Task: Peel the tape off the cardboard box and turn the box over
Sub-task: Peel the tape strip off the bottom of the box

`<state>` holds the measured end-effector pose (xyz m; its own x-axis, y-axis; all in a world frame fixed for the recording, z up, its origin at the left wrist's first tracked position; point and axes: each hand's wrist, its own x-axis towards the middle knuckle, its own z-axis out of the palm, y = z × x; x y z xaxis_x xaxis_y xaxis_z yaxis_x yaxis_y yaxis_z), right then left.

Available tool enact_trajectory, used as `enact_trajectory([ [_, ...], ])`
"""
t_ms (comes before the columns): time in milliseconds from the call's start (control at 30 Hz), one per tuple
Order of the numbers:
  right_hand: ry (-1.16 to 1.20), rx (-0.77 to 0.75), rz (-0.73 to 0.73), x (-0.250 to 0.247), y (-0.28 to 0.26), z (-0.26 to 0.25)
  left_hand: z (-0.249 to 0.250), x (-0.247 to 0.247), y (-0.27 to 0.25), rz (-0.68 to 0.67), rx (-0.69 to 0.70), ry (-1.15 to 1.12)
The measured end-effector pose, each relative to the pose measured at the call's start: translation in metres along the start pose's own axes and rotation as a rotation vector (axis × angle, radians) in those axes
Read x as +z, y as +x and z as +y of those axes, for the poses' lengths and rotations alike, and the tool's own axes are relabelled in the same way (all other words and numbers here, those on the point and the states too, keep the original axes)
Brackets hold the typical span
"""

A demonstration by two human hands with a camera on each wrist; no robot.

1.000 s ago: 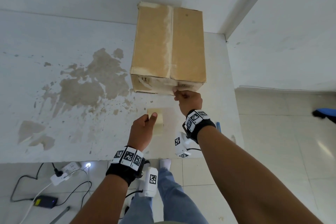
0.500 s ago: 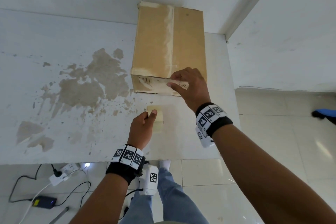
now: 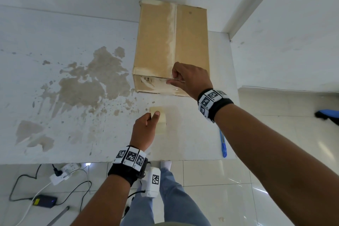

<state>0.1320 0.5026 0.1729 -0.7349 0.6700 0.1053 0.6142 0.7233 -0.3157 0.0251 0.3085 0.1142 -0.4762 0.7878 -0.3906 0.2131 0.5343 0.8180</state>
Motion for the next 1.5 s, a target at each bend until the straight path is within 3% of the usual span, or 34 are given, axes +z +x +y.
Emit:
enact_trajectory([
  [167,-0.1,-0.078,-0.06,0.003,0.006,0.001,0.003,0.002,0.002,-0.008,-0.004,-0.003],
  [533,-0.362,-0.09,-0.167,0.01,0.012,-0.004,0.004,-0.005,-0.001,0.01,0.001,-0.014],
  [667,-0.303,-0.13,-0.191,0.002,0.008,0.002,0.001,-0.007,-0.001,0.012,-0.001,-0.028],
  [800,-0.186,-0.132,-0.106,-0.001,0.003,0.004,-0.002,-0.007,0.0,0.011,0.001,-0.049],
  [1067,-0.22,-0.141,-0.013,0.01,0.008,0.002,0.001,-0.006,0.004,-0.005,0.002,-0.047],
  [1500,-0.304,-0.153,-0.166,0.003,0.013,-0.005,0.0,-0.008,0.004,-0.019,-0.005,-0.039],
])
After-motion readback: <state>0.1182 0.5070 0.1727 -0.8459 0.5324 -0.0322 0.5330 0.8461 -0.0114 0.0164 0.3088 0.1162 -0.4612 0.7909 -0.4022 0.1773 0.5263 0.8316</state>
